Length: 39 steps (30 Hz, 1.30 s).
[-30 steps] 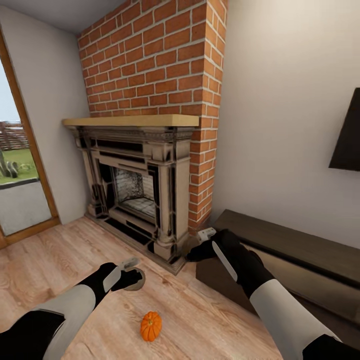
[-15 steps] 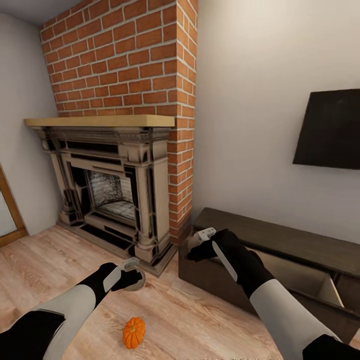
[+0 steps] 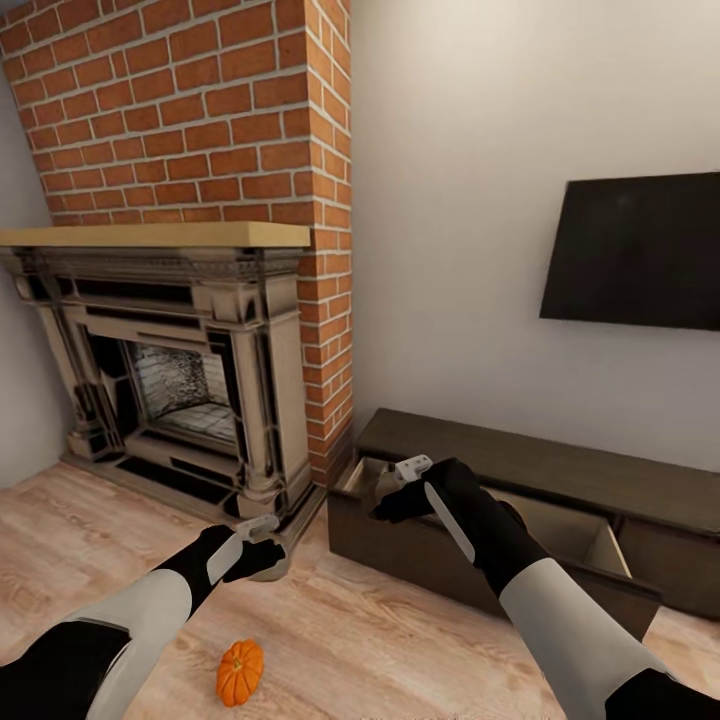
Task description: Place each of the two pumpkins and all three candles from the living room inside a cabinet in the living room (use any cabinet), then make sure every cabinet is closed, and position the cauldron so it is next to a table in the living room.
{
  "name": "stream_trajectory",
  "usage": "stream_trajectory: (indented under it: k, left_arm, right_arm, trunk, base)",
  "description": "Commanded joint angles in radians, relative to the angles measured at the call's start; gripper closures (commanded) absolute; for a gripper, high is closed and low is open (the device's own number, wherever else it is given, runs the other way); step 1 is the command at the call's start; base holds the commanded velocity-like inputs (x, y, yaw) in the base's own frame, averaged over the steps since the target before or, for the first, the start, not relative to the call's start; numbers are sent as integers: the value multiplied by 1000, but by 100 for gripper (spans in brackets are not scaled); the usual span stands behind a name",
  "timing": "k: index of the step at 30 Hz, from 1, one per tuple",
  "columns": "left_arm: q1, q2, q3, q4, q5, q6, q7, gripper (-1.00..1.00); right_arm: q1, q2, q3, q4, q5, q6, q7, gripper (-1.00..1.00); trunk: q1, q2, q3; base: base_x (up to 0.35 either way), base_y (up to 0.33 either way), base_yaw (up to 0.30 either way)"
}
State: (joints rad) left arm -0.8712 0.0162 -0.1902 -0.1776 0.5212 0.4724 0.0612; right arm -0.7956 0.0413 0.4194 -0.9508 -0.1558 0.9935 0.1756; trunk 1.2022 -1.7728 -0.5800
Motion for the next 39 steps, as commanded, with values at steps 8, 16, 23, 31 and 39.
stream_trajectory:
  k: [8, 16, 23, 31, 39]
  left_arm:
    - [0, 1, -6, -3, 11, 5, 6, 100]
    - [0, 1, -6, -3, 11, 5, 6, 100]
    - [0, 1, -6, -3, 11, 5, 6, 100]
    - [0, 1, -6, -3, 11, 5, 6, 100]
    - [0, 1, -6, -3, 11, 5, 6, 100]
  right_arm:
    - [-1, 0, 1, 0, -7, 4, -2, 100]
    - [-1, -1, 1, 0, -7, 3, -2, 100]
    - [-1, -1, 1, 0, -7, 3, -2, 100]
    - [-1, -1, 1, 0, -7, 4, -2, 100]
    - [-1, -1, -1, 0, -7, 4, -2, 100]
  trunk:
    - [0, -1, -7]
    - [0, -1, -6]
    - [0, -1, -3]
    - [0, -1, -1]
    - [0, -1, -4]
  base:
    - [0, 0, -255]
    - [0, 0, -291]
    - [0, 0, -293]
    - [0, 0, -293]
    - [0, 0, -293]
